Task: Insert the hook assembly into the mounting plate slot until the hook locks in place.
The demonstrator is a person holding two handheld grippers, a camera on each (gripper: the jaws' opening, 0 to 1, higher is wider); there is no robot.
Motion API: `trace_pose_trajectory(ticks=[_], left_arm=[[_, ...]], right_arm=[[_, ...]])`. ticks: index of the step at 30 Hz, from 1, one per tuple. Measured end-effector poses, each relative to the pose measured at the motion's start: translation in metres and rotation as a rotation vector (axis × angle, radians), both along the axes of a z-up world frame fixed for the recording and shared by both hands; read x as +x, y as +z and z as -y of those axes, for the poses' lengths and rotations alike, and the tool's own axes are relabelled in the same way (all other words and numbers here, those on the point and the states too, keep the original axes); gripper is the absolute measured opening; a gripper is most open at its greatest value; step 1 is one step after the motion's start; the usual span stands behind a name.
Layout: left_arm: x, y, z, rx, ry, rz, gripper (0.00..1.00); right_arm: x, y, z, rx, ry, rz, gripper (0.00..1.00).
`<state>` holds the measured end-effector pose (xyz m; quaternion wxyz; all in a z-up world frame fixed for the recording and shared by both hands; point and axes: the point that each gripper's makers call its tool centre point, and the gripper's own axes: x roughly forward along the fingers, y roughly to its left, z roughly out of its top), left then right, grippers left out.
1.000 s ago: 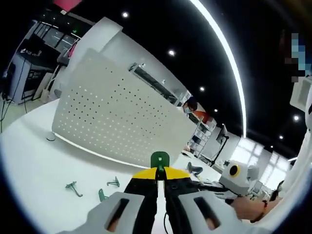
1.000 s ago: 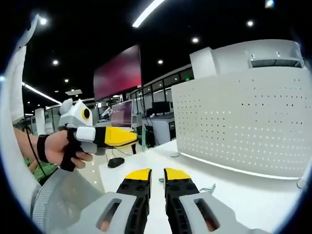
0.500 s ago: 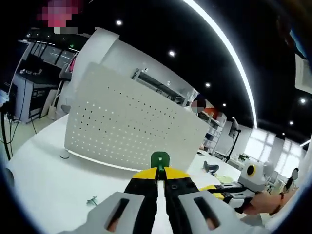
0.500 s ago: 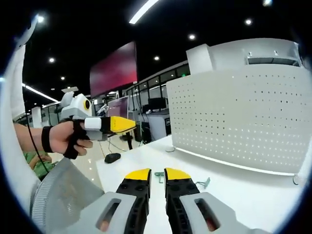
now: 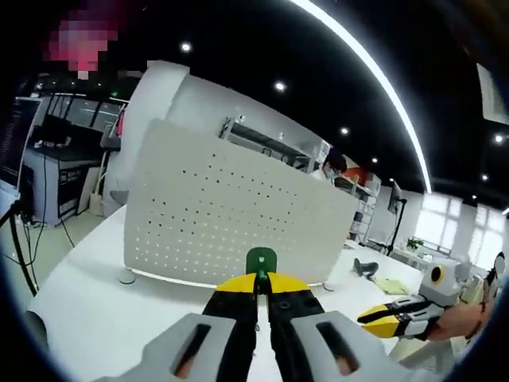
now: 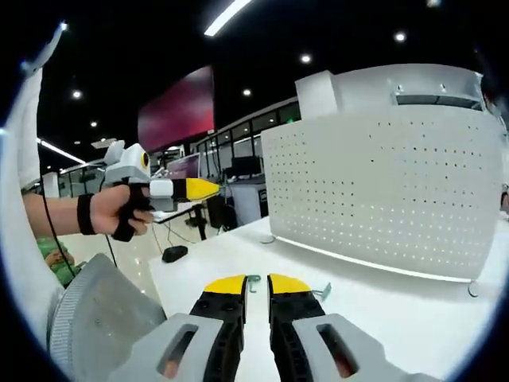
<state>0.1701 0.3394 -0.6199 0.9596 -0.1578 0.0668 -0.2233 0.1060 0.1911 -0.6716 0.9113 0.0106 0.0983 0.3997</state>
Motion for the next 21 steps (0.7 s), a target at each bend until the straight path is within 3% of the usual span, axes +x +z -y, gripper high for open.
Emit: trace_pose_trajectory(ticks=[4, 10, 18, 21], left_arm=[[0.007, 0.0, -0.01, 0.026, 0.022, 0.009, 0.03], [0.018, 0.006, -0.025, 0.045, 0.054, 0.025, 0.03], [0.035, 0.016, -0.038, 0.08, 0.083, 0.05, 0.03], [0.04, 0.02, -0.04, 0.139, 0.09, 0.067, 0.03]], right_arm=[[0.0, -0.001, 0.001, -0.018, -0.018, 0.004, 0.11], [0.004, 0.002, 0.007, -0.016, -0.069, 0.019, 0.24], [0.01, 0.001, 0.014, -0.014, -0.121, 0.021, 0.34], [0.011, -0.001, 0.017, -0.006, -0.132, 0.002, 0.34]])
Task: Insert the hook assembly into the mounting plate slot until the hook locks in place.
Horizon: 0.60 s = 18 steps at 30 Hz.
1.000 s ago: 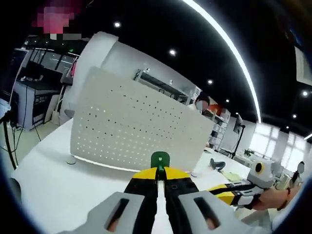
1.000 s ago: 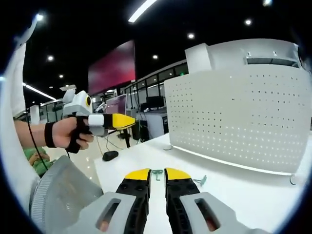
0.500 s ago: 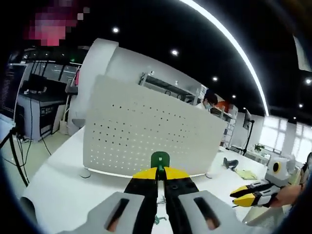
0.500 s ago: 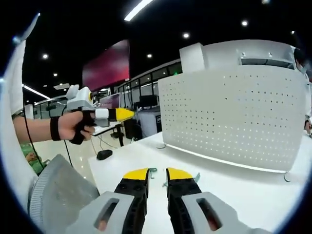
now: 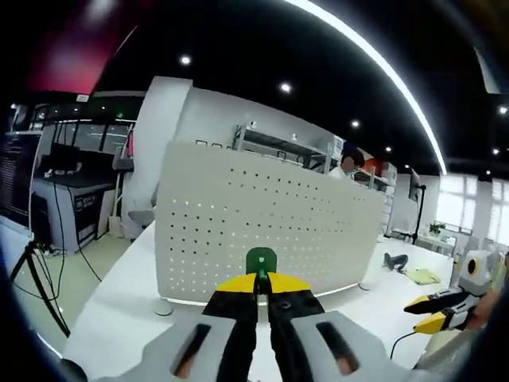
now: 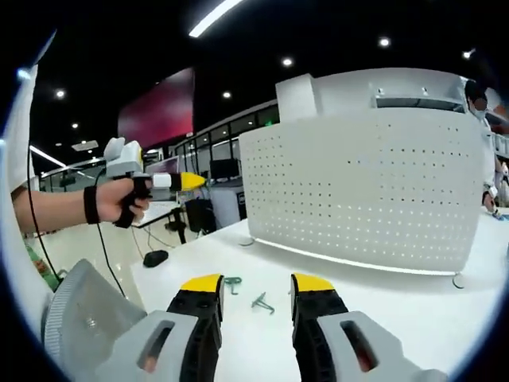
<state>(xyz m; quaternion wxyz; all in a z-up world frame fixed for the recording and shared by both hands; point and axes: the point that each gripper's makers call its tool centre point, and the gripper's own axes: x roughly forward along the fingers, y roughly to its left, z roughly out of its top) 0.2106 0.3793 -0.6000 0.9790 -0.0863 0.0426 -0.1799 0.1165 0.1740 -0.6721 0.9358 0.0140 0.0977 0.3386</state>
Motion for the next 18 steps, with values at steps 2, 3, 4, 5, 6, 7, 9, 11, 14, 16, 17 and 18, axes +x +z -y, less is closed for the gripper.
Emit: trace_pose_trajectory(ticks=[2, 3, 4, 5, 6, 7, 9, 11, 14, 16, 17, 18], left_arm=[[0.003, 0.002, -0.001, -0.009, 0.002, 0.001, 0.03], [0.005, 0.003, -0.002, -0.01, 0.003, 0.003, 0.03], [0.008, 0.003, -0.002, -0.01, 0.006, 0.003, 0.03], [0.009, 0.003, -0.003, -0.009, 0.01, -0.001, 0.03], [0.011, 0.003, -0.005, -0.004, 0.019, -0.001, 0.03], [0.012, 0.004, -0.006, 0.003, 0.021, 0.005, 0.03], [0.015, 0.005, -0.007, 0.004, 0.021, 0.003, 0.03], [0.017, 0.007, -0.009, 0.006, 0.028, 0.005, 0.03], [0.023, 0.009, -0.01, 0.018, 0.036, 0.012, 0.03], [0.026, 0.01, -0.011, 0.023, 0.04, 0.013, 0.03], [0.029, 0.01, -0.013, 0.033, 0.047, 0.014, 0.03], [0.031, 0.011, -0.014, 0.053, 0.053, 0.017, 0.03]], right_arm=[[0.001, 0.0, 0.002, -0.003, -0.014, -0.002, 0.38], [0.001, 0.0, 0.002, -0.004, -0.014, 0.003, 0.4], [0.002, 0.001, 0.003, -0.004, -0.018, 0.01, 0.4], [0.002, 0.001, 0.003, -0.002, -0.019, 0.009, 0.4], [0.002, 0.002, 0.003, 0.003, -0.019, 0.005, 0.4], [0.001, 0.003, 0.003, 0.004, -0.017, 0.008, 0.4], [0.001, 0.002, 0.003, 0.002, -0.014, 0.009, 0.4], [0.001, 0.002, 0.004, 0.003, -0.015, 0.005, 0.4], [0.001, 0.001, 0.003, 0.002, -0.013, 0.001, 0.41], [0.0, 0.001, 0.002, -0.003, -0.012, 0.003, 0.43], [0.0, 0.002, 0.001, -0.003, -0.005, 0.008, 0.43], [-0.001, 0.003, 0.0, -0.002, 0.001, 0.01, 0.44]])
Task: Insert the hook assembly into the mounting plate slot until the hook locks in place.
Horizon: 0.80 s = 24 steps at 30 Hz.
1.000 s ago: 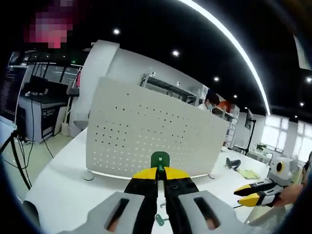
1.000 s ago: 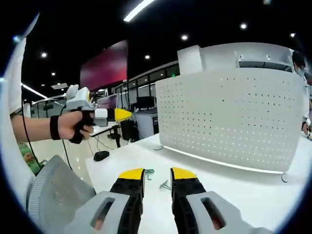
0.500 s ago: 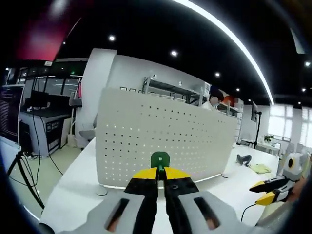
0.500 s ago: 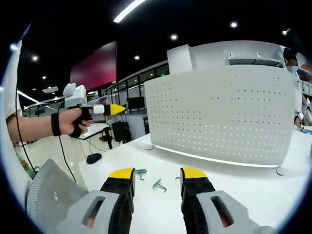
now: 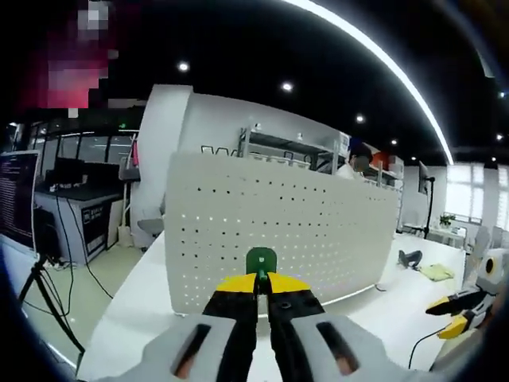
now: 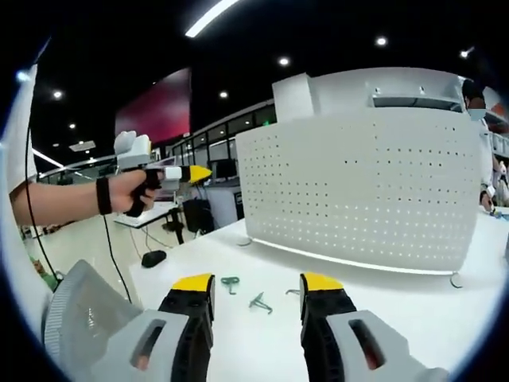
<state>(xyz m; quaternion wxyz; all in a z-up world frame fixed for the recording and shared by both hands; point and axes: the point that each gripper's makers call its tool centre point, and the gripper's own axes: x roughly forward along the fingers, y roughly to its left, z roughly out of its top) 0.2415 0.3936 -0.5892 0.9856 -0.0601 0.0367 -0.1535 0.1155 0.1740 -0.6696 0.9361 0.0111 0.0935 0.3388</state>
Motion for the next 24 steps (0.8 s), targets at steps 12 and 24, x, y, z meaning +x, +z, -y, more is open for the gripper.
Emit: trace_pose_trajectory(ticks=[12, 24], left_arm=[[0.024, 0.015, -0.015, 0.017, 0.043, 0.025, 0.03], [0.049, 0.032, -0.011, 0.032, 0.049, 0.047, 0.03]], right_arm=[[-0.005, -0.002, -0.001, -0.009, 0.038, -0.013, 0.47], [-0.008, -0.005, 0.0, -0.012, 0.044, -0.023, 0.47]])
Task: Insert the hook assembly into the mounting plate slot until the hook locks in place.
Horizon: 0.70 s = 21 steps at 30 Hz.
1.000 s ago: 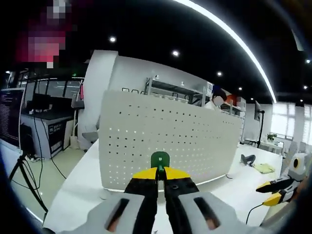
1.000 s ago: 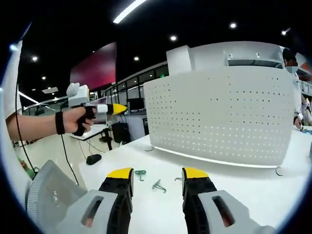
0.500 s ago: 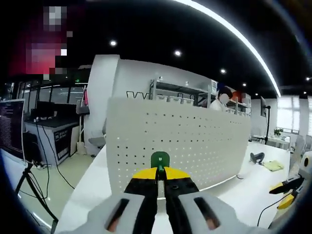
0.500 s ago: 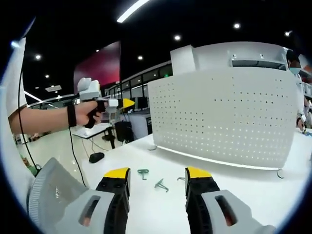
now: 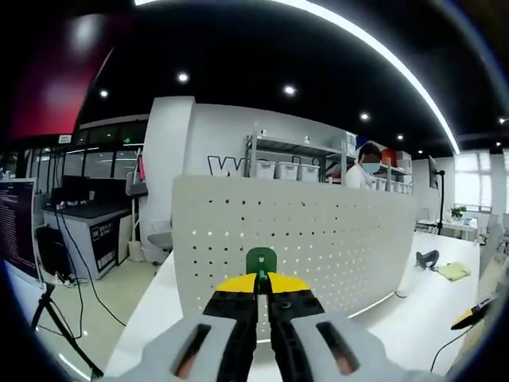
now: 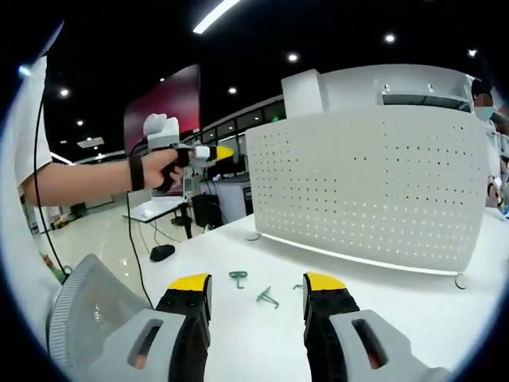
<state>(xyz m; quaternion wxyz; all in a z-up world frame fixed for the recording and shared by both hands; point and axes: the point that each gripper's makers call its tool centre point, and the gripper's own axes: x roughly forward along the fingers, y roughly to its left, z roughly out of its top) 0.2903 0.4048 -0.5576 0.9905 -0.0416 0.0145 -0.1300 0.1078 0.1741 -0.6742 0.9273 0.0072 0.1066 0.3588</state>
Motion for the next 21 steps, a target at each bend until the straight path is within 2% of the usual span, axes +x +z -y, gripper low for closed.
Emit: trace_pose_trajectory(ticks=[11, 21], left_arm=[[0.022, 0.012, 0.001, 0.015, 0.003, 0.023, 0.03], [0.043, 0.022, -0.006, 0.031, 0.028, 0.035, 0.03]], right_arm=[[0.002, 0.0, 0.006, 0.021, -0.023, -0.003, 0.46], [0.001, -0.003, 0.004, 0.023, -0.025, -0.016, 0.46]])
